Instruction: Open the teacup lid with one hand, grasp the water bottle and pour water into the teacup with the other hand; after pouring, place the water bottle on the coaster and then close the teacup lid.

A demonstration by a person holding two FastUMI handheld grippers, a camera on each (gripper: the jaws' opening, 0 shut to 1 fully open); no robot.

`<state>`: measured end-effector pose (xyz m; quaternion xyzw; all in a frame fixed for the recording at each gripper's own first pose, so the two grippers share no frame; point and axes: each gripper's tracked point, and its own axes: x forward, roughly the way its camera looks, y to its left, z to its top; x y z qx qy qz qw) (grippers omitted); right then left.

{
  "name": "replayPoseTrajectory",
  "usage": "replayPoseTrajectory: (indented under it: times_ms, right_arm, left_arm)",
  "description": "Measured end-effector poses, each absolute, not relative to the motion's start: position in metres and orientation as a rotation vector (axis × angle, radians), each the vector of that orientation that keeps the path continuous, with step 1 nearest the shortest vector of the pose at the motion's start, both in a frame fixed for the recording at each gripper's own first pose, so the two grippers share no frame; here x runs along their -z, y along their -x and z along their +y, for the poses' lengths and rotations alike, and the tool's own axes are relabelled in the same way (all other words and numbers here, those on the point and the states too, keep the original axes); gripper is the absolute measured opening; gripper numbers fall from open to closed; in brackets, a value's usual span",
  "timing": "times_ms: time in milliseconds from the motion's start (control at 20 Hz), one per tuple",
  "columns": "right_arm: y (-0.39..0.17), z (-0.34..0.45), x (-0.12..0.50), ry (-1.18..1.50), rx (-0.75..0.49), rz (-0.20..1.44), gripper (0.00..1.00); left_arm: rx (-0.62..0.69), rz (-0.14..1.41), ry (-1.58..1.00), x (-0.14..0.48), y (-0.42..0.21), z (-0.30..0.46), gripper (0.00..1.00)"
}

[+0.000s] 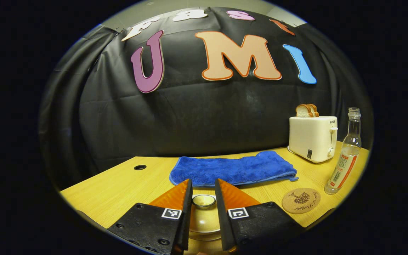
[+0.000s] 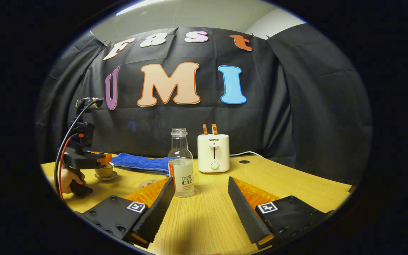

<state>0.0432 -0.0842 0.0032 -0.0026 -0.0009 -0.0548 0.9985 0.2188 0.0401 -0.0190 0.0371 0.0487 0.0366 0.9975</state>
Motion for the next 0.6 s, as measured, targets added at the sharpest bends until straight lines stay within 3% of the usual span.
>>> replayPoseTrajectory:
  times_ms: [600]
  right_arm:
    - [-0.0431, -0.0863, -0.0033, 0.006, 0.113, -0.002, 1.0]
  left_arm:
    - [-0.075, 0.089, -0.058, 0.0185, -0.2149, 0.0403, 0.26]
